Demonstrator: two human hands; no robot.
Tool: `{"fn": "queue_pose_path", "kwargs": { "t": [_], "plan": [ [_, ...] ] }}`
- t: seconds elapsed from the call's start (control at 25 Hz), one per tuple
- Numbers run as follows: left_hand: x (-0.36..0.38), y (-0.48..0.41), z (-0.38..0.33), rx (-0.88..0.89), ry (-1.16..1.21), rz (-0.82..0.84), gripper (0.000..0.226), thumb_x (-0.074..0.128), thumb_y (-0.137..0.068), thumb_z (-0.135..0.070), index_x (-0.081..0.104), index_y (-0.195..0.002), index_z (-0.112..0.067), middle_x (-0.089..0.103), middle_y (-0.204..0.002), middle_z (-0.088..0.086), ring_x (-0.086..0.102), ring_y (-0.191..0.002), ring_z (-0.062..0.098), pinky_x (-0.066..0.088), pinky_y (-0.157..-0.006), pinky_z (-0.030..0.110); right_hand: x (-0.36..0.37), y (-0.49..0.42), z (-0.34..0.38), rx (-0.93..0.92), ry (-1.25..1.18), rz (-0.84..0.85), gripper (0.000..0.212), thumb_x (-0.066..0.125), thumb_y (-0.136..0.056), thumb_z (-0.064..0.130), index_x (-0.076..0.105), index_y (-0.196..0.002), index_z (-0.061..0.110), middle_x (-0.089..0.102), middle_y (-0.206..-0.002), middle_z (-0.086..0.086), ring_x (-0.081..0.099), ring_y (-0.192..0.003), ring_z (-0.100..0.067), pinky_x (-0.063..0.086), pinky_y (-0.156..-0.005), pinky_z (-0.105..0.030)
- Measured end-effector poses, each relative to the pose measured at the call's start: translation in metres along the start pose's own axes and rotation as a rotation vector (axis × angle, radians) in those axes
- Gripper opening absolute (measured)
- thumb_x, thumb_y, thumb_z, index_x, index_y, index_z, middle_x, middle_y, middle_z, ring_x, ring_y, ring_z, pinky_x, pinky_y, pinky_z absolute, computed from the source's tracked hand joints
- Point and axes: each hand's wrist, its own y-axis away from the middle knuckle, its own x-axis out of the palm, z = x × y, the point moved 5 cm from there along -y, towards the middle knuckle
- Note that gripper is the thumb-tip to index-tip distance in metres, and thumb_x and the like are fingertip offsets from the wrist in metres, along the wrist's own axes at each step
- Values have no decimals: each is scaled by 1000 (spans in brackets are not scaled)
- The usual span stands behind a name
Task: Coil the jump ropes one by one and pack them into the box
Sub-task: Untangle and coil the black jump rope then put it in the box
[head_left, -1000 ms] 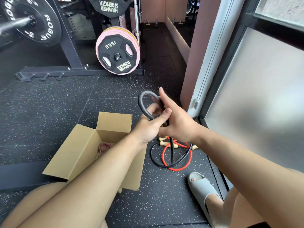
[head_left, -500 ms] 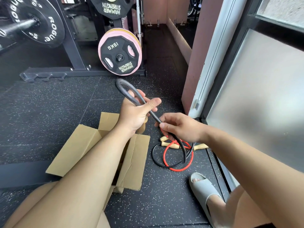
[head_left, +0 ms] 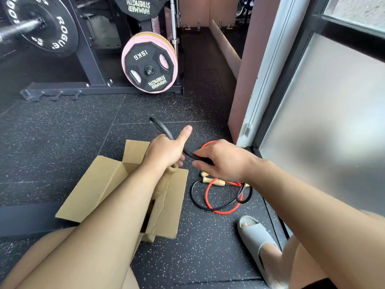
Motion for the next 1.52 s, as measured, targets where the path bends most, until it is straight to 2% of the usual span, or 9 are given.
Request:
{"fn": "queue_pose_path", "kwargs": {
  "t": [0.16,0.44,0.68,0.8,1.0,1.16,1.28,1.4,1.52],
  "plan": [
    [19,-6,17,-122,399,85,70,61,-64,-85,64,-83,-17,75,-87,2,72,-83,19,56,-88,42,5,1,-1,10,-60,11,16,46,-92,28,49,-79,21,51,-62,3,50,-61,-29,42,-60,-38],
    [28,5,-2,99,776,116,8,58,-99,-19,61,-92,-16,75,-73,-2,68,-67,12,51,-68,32,7,2,2,1,-273,-14,10,56,-98,11,57,-108,10,55,-76,12,51,-67,-6,38,-67,-19],
    [15,15,-30,179,1074,290,38,44,-84,15,57,-108,-12,69,-75,2,62,-73,19,51,-59,26,-1,5,-9,227,-595,-324,48,73,-86,44,45,-111,14,62,-98,-3,60,-88,-16,51,-81,-35],
    [19,23,-32,144,1180,442,58,41,-61,11,53,-112,-11,72,-90,5,68,-89,21,59,-77,32,4,7,-10,272,-523,-302,60,67,-80,63,40,-115,22,58,-110,6,58,-104,-9,48,-91,-34],
    [34,26,-23,218,642,517,78,51,-55,1,41,-131,-14,62,-119,4,63,-92,9,50,-73,22,9,11,-9,240,-569,-60,28,78,-87,27,51,-91,29,56,-78,18,53,-69,7,40,-69,-11],
    [38,18,-4,188,259,571,69,75,-60,-34,48,-120,-13,68,-103,2,66,-88,10,53,-89,33,9,14,-15,247,-561,-22,32,79,-84,36,63,-97,11,66,-79,-3,55,-71,-8,54,-72,-47],
    [35,16,-7,294,260,556,66,77,-76,-52,49,-122,-14,72,-88,0,64,-73,17,55,-77,37,-2,15,-20,231,-696,-101,36,80,-83,29,60,-110,14,73,-92,-3,67,-85,-12,56,-81,-42],
    [31,16,-13,375,224,613,89,77,-61,-71,46,-127,-20,69,-79,-5,55,-67,13,44,-60,26,-10,14,-20,204,-716,-90,40,81,-82,19,58,-115,16,70,-99,6,65,-90,-7,52,-82,-27],
    [30,16,-11,406,216,674,85,84,-61,-63,45,-127,-26,66,-82,9,56,-69,16,45,-63,28,-2,12,-26,271,-819,-88,41,74,-82,15,55,-118,15,69,-102,-17,67,-82,-27,57,-74,-50]
  ]
}}
